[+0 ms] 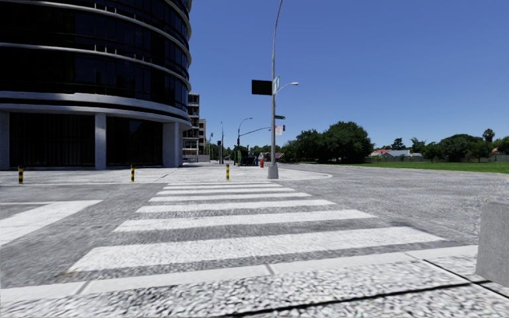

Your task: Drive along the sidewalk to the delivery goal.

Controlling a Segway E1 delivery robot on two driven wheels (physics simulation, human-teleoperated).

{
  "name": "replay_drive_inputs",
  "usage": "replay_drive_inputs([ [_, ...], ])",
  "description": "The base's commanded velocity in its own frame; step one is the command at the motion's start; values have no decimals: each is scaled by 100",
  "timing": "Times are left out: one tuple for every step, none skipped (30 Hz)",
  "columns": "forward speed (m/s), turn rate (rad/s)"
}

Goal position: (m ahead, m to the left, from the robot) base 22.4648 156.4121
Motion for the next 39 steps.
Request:
replay_drive_inputs([
  [116,11],
  [116,17],
  [116,18],
  [116,18],
  [116,18],
  [116,18],
  [116,18],
  [116,18],
  [116,18],
  [116,18],
  [116,18],
  [116,18],
  [116,18],
  [116,18],
  [116,18],
  [116,18],
  [116,18],
  [116,18],
  [116,18],
  [116,18],
  [116,18],
  [116,18],
  [116,18],
  [116,18],
  [116,18],
  [116,18],
  [116,18],
  [116,18],
  [116,18],
  [116,18],
  [116,18],
  [116,18],
  [116,18],
  [116,18],
  [116,18],
  [116,18],
  [116,18],
  [116,18],
  [116,18],
])
